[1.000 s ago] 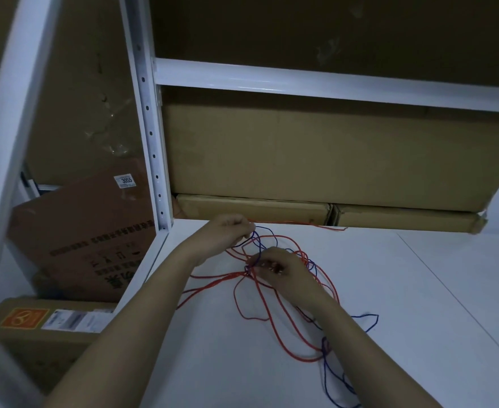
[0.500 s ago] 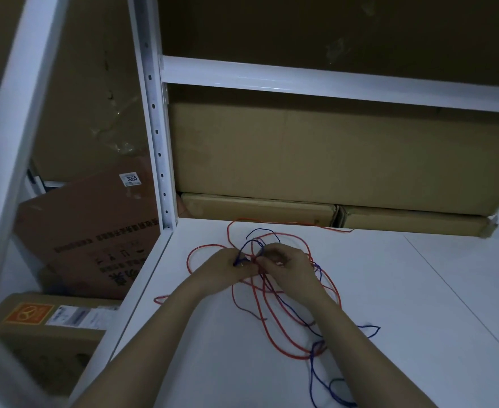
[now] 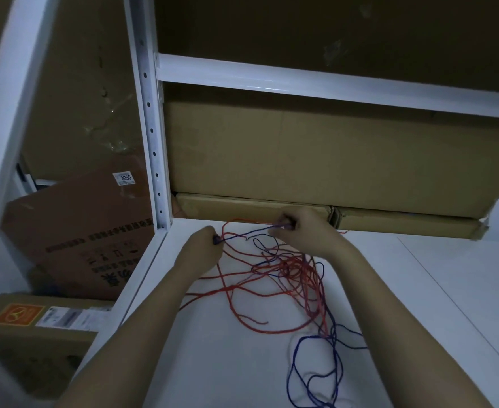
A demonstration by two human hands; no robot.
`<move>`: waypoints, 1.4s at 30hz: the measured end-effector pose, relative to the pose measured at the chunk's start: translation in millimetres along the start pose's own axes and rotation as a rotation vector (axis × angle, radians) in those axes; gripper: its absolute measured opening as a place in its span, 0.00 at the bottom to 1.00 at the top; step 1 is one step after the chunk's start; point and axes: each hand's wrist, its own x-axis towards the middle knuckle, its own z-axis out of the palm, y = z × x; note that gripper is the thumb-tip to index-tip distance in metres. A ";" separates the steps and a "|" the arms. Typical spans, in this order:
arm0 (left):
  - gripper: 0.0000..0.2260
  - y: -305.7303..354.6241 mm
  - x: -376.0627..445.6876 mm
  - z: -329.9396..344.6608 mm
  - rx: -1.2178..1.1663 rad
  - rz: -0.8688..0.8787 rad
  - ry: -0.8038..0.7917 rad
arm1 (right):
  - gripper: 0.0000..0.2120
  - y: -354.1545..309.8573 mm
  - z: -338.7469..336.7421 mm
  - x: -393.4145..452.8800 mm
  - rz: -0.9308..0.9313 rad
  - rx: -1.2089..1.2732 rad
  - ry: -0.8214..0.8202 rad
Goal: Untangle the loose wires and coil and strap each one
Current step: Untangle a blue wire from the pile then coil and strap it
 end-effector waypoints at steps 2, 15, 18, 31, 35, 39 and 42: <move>0.12 3.2 2.5 -6.2 0.008 0.037 0.011 | 0.08 -4.8 -11.3 4.8 -0.037 -0.010 0.021; 0.18 91.3 -6.3 -73.7 -0.441 0.333 -0.041 | 0.07 -47.6 -52.3 46.7 -0.076 0.372 0.444; 0.16 101.8 -8.5 -84.4 -0.698 0.330 -0.245 | 0.04 -60.7 -73.3 51.5 -0.182 0.395 0.593; 0.13 134.6 -27.6 -113.1 -1.660 0.387 -0.364 | 0.21 -55.3 -16.1 33.1 -0.029 0.478 0.177; 0.13 126.3 -9.9 -102.4 -1.558 0.356 -0.009 | 0.12 -54.1 20.9 -5.4 -0.199 -0.129 0.092; 0.09 111.7 -3.9 -74.3 -1.084 0.307 0.160 | 0.12 -53.9 23.5 -26.1 -0.482 -0.437 0.262; 0.09 96.7 -4.0 -60.7 -0.672 0.392 0.109 | 0.06 -54.5 11.4 -32.1 -0.541 -0.268 0.254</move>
